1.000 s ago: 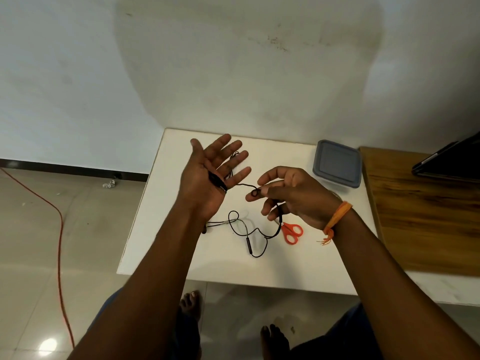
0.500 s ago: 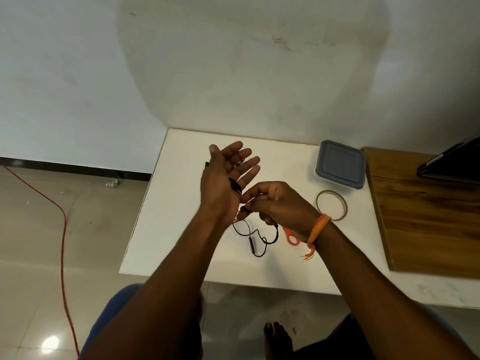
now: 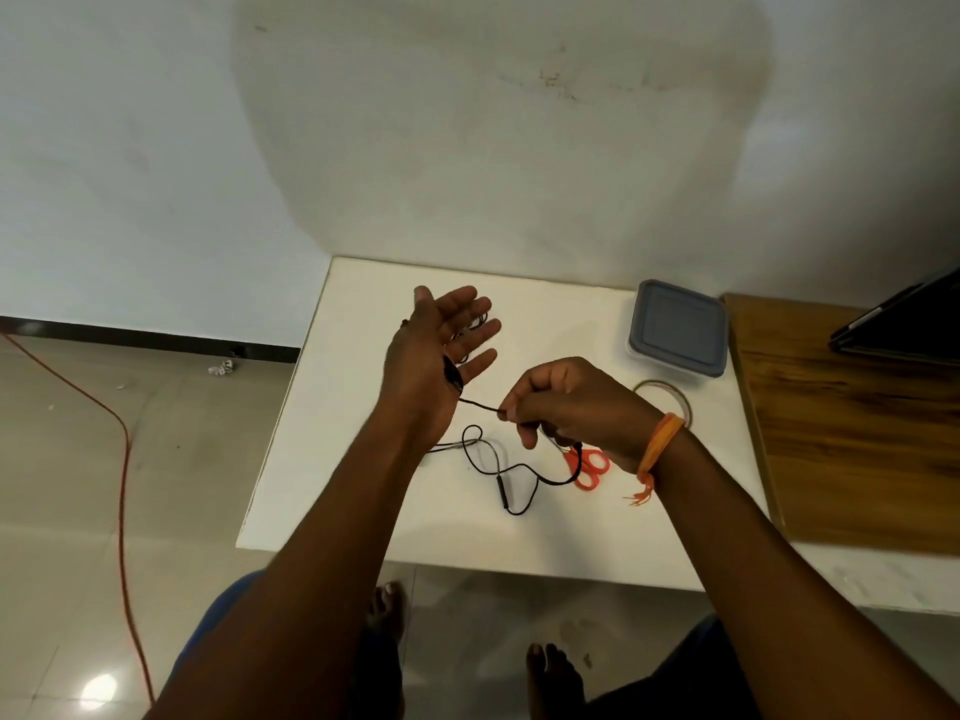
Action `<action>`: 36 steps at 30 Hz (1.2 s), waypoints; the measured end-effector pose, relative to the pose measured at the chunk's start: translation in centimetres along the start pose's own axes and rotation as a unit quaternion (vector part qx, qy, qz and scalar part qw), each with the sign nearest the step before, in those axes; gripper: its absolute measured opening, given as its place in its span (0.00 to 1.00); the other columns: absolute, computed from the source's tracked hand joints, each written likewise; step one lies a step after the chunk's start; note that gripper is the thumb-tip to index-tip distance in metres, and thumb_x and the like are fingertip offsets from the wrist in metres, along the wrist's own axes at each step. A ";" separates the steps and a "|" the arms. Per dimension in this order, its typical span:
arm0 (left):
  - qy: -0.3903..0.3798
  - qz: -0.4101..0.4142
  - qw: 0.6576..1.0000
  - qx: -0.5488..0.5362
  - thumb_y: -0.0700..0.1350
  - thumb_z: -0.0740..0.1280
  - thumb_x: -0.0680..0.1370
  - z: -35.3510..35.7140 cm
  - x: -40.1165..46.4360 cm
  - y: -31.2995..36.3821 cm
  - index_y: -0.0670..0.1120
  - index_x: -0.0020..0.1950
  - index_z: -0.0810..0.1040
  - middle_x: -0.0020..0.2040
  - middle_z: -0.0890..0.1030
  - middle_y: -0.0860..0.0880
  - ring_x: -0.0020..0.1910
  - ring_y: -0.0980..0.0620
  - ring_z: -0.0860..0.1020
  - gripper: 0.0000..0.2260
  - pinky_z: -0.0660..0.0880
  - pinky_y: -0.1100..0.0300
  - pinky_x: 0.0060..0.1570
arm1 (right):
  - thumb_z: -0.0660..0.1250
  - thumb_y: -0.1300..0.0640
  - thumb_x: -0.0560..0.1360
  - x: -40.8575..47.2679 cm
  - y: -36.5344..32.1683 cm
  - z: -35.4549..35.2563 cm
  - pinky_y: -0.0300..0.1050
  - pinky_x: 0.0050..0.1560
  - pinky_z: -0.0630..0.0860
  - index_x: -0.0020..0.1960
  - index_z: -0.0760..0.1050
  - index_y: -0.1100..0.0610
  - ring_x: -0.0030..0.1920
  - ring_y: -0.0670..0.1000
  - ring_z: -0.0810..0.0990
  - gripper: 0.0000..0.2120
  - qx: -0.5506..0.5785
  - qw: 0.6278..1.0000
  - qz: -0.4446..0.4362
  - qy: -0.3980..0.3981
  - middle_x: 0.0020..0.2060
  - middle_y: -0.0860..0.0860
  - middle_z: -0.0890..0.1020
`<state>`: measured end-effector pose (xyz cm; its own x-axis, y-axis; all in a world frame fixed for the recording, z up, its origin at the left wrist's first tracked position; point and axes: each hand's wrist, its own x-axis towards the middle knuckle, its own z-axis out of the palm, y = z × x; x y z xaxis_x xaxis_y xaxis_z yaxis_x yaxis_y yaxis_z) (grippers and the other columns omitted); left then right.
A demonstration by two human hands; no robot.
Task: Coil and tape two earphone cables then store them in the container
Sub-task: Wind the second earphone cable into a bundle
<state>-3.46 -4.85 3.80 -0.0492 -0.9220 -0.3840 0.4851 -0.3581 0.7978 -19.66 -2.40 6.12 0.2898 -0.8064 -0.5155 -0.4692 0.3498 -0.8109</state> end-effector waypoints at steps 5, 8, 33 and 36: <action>-0.080 0.150 0.902 0.397 0.53 0.55 0.84 1.0 -1.3 -1.4 0.40 0.41 0.80 0.33 0.82 0.43 0.33 0.48 0.81 0.23 0.79 0.54 0.39 | 0.65 0.66 0.75 -0.2 0.0 -0.4 0.40 0.29 0.65 0.49 0.79 0.67 0.28 0.50 0.69 0.07 0.048 0.999 -0.012 -0.016 0.30 0.55 0.80; -0.075 0.183 0.835 0.514 0.54 0.55 0.84 0.9 -1.3 -2.2 0.39 0.37 0.76 0.27 0.78 0.45 0.28 0.49 0.78 0.24 0.76 0.55 0.35 | 0.62 0.69 0.75 -0.5 -0.2 -0.3 0.41 0.31 0.73 0.54 0.78 0.68 0.29 0.50 0.75 0.10 0.054 0.996 -0.007 -0.065 0.38 0.59 0.84; 0.064 0.041 0.992 0.098 0.58 0.53 0.83 0.9 -0.7 -1.0 0.43 0.40 0.73 0.24 0.63 0.50 0.22 0.54 0.62 0.22 0.60 0.65 0.22 | 0.63 0.59 0.80 -0.3 0.1 1.4 0.39 0.33 0.71 0.47 0.79 0.58 0.30 0.44 0.73 0.07 -0.002 0.991 -0.114 -0.074 0.35 0.51 0.80; 0.063 0.080 0.974 0.203 0.59 0.50 0.83 0.5 -0.4 -1.1 0.43 0.38 0.74 0.23 0.64 0.50 0.21 0.54 0.63 0.26 0.60 0.65 0.23 | 0.59 0.59 0.81 -0.9 -0.4 -0.1 0.42 0.34 0.70 0.45 0.76 0.59 0.32 0.47 0.72 0.09 0.106 0.985 -0.104 -0.082 0.34 0.52 0.75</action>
<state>-4.44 -4.16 3.34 0.1185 -0.9547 -0.2730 0.0909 -0.2634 0.9604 -19.82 -1.92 6.96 0.5006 -0.7890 -0.3563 -0.2055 0.2915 -0.9342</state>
